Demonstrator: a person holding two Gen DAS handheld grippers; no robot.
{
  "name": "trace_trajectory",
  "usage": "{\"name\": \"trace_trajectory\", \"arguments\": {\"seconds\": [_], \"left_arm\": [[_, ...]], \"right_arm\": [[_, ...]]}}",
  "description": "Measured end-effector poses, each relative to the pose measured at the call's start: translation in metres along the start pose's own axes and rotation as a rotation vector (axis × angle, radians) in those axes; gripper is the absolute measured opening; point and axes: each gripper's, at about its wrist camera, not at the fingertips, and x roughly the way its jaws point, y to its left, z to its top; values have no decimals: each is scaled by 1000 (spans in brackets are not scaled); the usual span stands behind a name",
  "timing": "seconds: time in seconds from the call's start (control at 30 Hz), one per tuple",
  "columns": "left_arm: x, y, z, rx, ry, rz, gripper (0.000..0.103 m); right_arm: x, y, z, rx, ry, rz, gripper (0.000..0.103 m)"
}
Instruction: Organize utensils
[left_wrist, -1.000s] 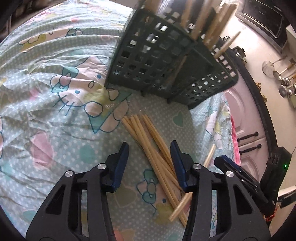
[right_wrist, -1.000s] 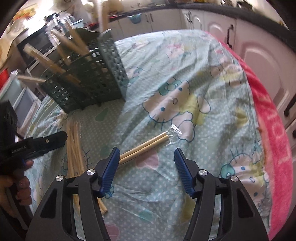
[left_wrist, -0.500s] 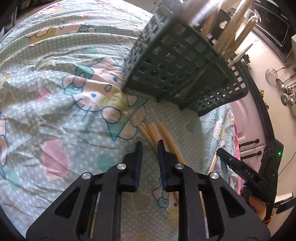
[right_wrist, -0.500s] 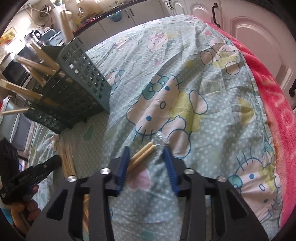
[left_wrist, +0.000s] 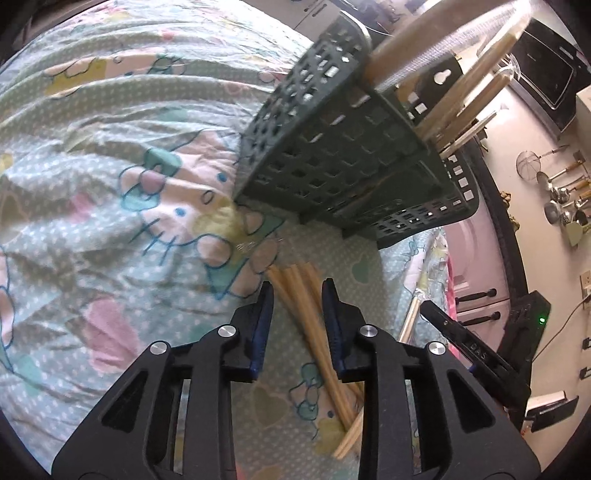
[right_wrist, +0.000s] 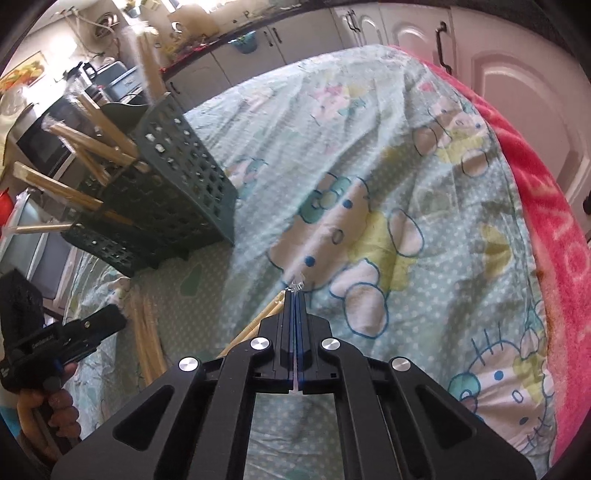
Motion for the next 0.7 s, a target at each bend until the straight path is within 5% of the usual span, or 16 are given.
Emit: {"name": "trace_trajectory", "arguments": {"seconds": [0.43,0.7], "left_arm": [[26,-17,21,23,7,105,28],[35,-10,26,18,16,123,4]], "right_arm": [[-33,32,6,-117,-84,50,1],[-54,49,13,-167,-129,79,1]]}}
